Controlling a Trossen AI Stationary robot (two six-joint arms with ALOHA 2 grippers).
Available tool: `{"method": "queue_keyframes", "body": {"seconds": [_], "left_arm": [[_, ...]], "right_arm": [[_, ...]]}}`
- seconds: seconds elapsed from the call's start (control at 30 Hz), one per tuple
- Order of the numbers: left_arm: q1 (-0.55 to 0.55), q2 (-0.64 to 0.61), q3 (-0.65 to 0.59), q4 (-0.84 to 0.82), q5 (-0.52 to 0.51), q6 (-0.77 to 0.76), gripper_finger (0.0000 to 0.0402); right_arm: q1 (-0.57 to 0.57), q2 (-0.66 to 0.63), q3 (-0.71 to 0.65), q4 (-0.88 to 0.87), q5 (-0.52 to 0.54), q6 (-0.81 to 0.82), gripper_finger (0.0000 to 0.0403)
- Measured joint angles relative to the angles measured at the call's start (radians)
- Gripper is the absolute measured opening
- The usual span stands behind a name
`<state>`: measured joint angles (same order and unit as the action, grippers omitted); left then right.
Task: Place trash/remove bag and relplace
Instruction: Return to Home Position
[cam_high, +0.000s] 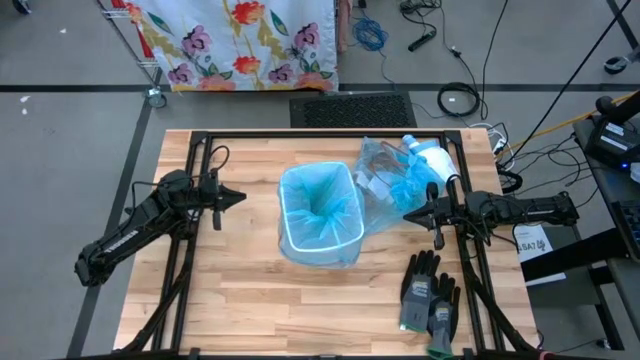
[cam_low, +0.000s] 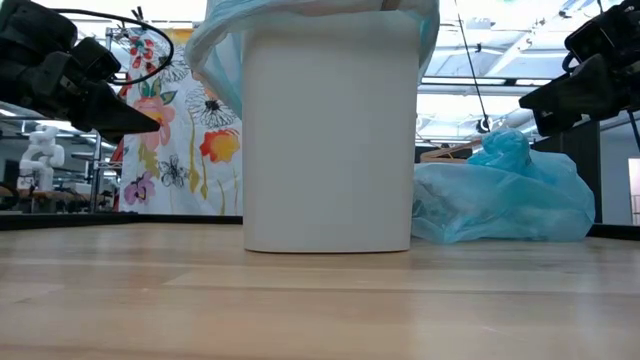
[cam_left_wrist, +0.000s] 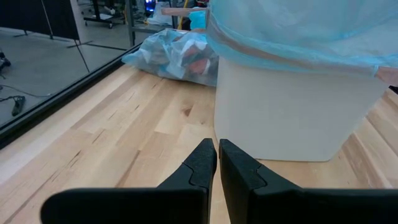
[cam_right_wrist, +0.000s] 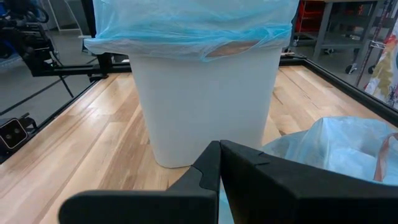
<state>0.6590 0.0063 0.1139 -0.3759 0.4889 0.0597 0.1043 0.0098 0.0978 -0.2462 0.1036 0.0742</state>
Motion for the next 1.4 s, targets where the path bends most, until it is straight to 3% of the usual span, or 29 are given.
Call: {"method": "queue_keyframes", "body": {"seconds": [1.4], "left_arm": [[0.0,0.0,0.0,0.0,0.0,0.0,0.0028]], "right_arm": [[0.015,0.0,0.0,0.0,0.0,0.0,0.0]]}}
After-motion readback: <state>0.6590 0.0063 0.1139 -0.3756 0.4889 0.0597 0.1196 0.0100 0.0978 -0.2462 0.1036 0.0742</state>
